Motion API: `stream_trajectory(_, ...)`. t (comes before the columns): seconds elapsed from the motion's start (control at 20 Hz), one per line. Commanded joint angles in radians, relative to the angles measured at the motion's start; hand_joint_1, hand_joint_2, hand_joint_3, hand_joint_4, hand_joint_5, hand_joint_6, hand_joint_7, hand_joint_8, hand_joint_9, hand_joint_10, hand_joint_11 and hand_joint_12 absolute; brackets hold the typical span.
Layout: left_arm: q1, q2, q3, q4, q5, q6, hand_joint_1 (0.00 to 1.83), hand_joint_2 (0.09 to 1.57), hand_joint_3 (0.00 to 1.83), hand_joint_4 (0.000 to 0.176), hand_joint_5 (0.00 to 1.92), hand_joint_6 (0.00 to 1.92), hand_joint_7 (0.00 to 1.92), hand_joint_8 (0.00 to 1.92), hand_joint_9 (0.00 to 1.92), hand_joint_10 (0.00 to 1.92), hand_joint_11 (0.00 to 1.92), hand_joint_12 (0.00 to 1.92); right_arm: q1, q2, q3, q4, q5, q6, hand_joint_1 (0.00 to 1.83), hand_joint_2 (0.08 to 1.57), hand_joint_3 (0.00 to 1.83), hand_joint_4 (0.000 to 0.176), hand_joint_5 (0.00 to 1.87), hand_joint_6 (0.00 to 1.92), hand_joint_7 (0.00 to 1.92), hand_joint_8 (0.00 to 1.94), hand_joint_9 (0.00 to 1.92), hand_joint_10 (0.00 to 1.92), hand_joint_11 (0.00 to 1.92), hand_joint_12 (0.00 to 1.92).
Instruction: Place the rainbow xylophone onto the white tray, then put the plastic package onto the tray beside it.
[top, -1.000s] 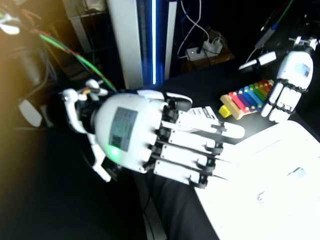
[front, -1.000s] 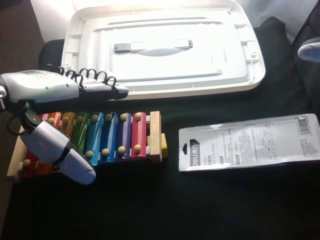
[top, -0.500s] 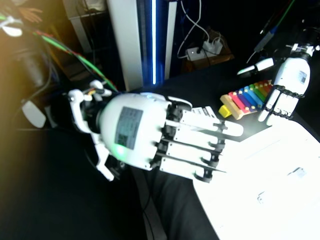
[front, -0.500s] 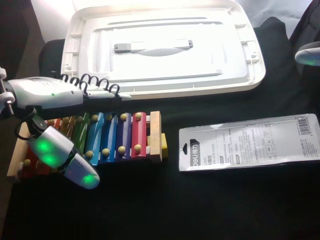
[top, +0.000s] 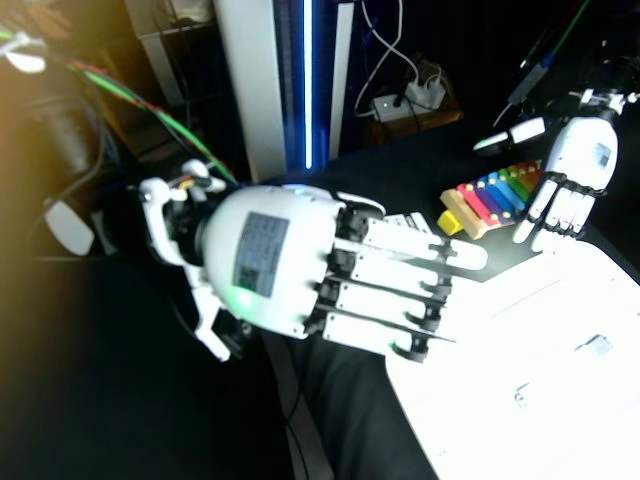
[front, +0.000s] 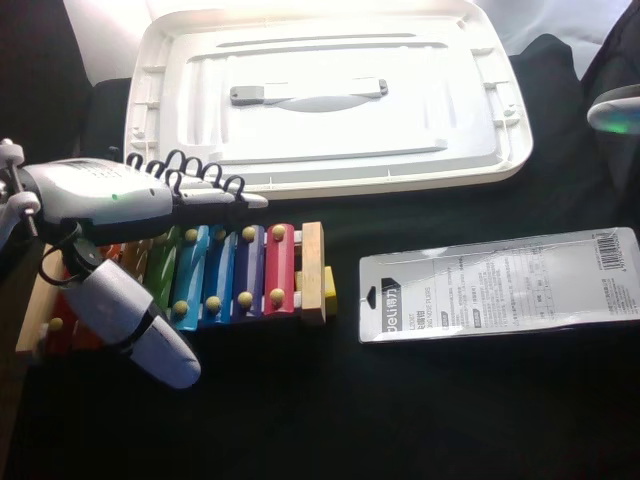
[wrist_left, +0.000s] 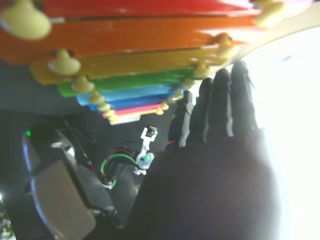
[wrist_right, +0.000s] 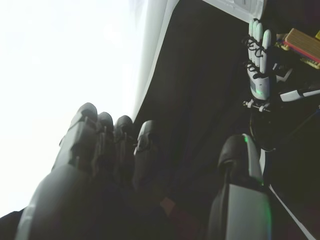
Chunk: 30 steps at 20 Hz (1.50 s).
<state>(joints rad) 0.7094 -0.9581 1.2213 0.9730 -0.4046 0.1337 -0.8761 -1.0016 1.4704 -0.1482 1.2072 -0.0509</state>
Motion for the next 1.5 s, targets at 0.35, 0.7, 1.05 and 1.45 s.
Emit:
stream_trajectory(0.35, 0.022, -0.045, 0.015, 0.013, 0.007, -0.015, 1.19, 0.85, 0.0, 0.124, 0.24, 0.01, 0.36, 0.01, 0.4, 0.01, 0.09, 0.71, 0.044, 0.009, 0.0, 0.037, 0.11, 0.01, 0.93, 0.81, 0.0, 0.053, 0.53, 0.0, 0.19, 0.0, 0.05, 0.0, 0.01, 0.01)
stream_trajectory(0.7, 0.036, -0.057, 0.017, 0.002, -0.01, -0.015, 1.38, 1.04, 0.0, 0.017, 0.69, 0.05, 0.71, 0.07, 0.69, 0.48, 0.36, 1.32, 0.044, 0.009, -0.003, 0.036, 0.112, 0.01, 0.95, 0.82, 0.0, 0.046, 0.52, 0.0, 0.19, 0.0, 0.06, 0.0, 0.02, 0.01)
stream_trajectory(1.05, 0.04, -0.056, 0.019, -0.012, -0.032, -0.031, 1.46, 1.24, 0.0, 0.015, 0.29, 1.27, 0.58, 1.52, 0.72, 1.52, 0.59, 1.47, 0.044, 0.008, -0.004, 0.036, 0.113, 0.01, 0.95, 0.82, 0.0, 0.045, 0.52, 0.0, 0.22, 0.01, 0.1, 0.01, 0.06, 0.04)
stream_trajectory(1.45, 0.003, -0.052, 0.042, -0.058, -0.043, -0.011, 1.35, 1.21, 0.0, 0.0, 0.37, 1.52, 0.73, 1.41, 0.74, 1.46, 0.74, 1.55, 0.044, 0.006, -0.004, 0.036, 0.113, 0.01, 0.96, 0.83, 0.0, 0.04, 0.5, 0.0, 0.22, 0.0, 0.08, 0.0, 0.01, 0.03)
